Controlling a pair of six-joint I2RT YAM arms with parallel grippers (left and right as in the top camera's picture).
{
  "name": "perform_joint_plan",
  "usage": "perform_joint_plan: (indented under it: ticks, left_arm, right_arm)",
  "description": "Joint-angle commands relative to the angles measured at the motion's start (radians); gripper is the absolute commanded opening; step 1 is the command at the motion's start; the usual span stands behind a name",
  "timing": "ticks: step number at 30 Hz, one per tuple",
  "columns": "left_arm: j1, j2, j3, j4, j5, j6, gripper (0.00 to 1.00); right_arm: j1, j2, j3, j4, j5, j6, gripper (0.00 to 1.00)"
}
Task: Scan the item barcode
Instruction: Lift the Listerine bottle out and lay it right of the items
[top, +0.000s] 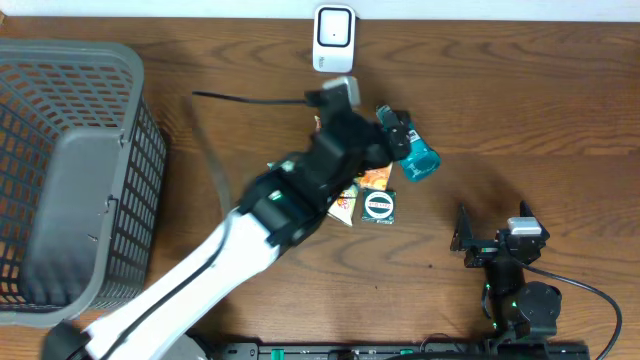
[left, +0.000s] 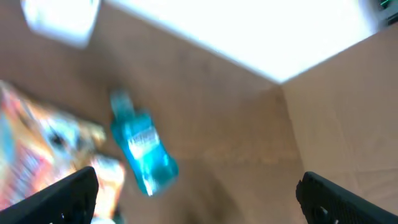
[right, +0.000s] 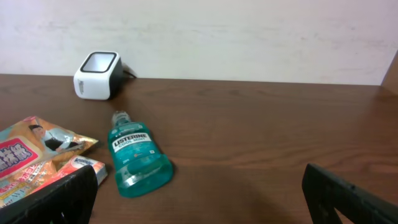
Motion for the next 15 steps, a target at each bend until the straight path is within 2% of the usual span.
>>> perform_joint_plan:
  ticks: [1,2,3,8,10,13,15]
  left_arm:
    - [0.004,-0.136,0.045,0.026,-0.335,0.461,0.98]
    - [0.004,-0.161,0.050,0.045,-0.389,0.526,0.98]
    - [0.004,-0.213,0.060,0.116,-0.510,0.690,0.98]
    - [0.004,-0.306,0.063,0.247,-0.634,1.052,0.98]
    - [0.004,-0.338,0.063,0.244,-0.676,1.154,0.98]
    - [0.004,-0.370,0.062,0.240,-0.842,1.273,0.98]
    - [0.013,-0.392,0.060,0.240,-0.816,1.279,0.98]
  right_arm:
    - [0.009,-0.003,-0.002,-0.004,-0.008,-0.011,0.99]
    - [0.009,-0.003,-0.002,-0.004,-0.008,-0.011,0.99]
    - [0.009,-0.003,-0.002,-0.004,-0.008,-0.011,0.99]
    - [0.009,-0.003,-0.002,-0.004,-0.008,-0.011,0.99]
    - [0.009,-0.003,-0.002,-0.004,-0.008,-0.011,0.99]
    - [0.009,-0.003,-0.002,0.008,-0.010,-0.011,0.99]
    - [0.009,-0.003,-0.002,0.002,-0.033,0.023,0.99]
